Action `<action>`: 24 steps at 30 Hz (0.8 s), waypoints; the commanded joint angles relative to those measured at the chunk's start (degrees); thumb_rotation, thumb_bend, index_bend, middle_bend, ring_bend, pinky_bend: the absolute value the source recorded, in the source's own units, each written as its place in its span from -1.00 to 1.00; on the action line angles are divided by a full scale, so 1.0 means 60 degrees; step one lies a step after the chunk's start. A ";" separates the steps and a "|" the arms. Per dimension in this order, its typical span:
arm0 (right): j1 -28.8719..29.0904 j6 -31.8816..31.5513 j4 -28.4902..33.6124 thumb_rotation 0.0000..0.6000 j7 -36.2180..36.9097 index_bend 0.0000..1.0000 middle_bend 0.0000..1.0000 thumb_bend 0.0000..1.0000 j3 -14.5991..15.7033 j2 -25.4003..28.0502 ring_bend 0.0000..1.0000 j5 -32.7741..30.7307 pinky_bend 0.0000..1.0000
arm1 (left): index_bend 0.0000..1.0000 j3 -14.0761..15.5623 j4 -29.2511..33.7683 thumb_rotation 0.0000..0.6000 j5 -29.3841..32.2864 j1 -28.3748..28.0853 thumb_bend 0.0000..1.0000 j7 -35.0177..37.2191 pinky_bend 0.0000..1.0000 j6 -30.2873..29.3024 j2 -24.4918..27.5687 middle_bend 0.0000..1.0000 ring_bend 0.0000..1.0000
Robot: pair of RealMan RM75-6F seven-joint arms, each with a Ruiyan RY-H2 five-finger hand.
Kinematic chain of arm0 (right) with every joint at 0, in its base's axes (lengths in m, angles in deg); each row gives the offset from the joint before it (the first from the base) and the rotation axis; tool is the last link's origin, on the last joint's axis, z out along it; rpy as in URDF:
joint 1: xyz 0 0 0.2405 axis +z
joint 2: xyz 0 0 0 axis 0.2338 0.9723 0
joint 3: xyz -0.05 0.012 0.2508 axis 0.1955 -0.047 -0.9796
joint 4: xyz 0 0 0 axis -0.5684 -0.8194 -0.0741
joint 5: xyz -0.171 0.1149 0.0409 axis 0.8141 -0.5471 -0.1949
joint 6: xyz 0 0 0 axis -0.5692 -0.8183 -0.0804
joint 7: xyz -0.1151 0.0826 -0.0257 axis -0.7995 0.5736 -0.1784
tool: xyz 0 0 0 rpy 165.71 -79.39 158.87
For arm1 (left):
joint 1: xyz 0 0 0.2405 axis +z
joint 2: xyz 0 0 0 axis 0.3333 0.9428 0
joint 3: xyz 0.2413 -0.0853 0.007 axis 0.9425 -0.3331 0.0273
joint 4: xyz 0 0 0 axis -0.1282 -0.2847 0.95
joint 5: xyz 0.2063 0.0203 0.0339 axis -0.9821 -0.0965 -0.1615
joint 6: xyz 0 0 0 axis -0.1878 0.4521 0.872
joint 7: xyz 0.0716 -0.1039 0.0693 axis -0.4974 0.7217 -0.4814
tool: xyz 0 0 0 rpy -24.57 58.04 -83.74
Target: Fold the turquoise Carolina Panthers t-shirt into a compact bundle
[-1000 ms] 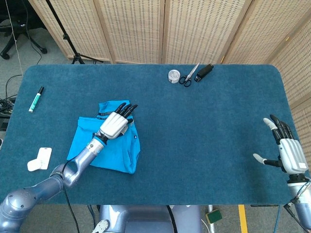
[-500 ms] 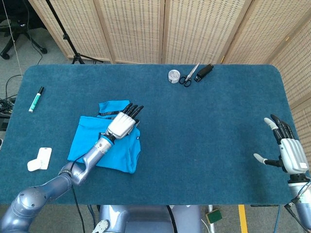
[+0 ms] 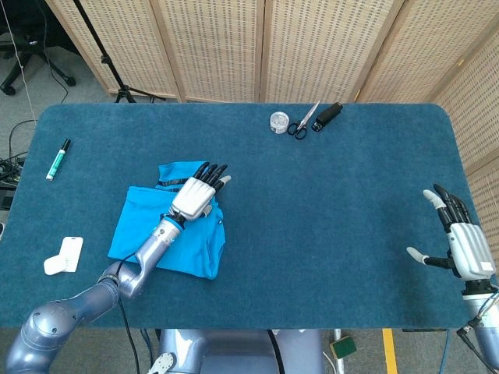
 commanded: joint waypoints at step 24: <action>-0.0129 -0.0508 0.0104 1.00 -0.0504 -1.00 -1.00 -1.00 0.0062 -0.0031 -1.00 0.0356 -1.00 | -1.00 0.0234 0.7970 1.00 0.1506 0.4302 -1.00 -0.0977 -1.00 -0.3863 0.6316 -1.00 -1.00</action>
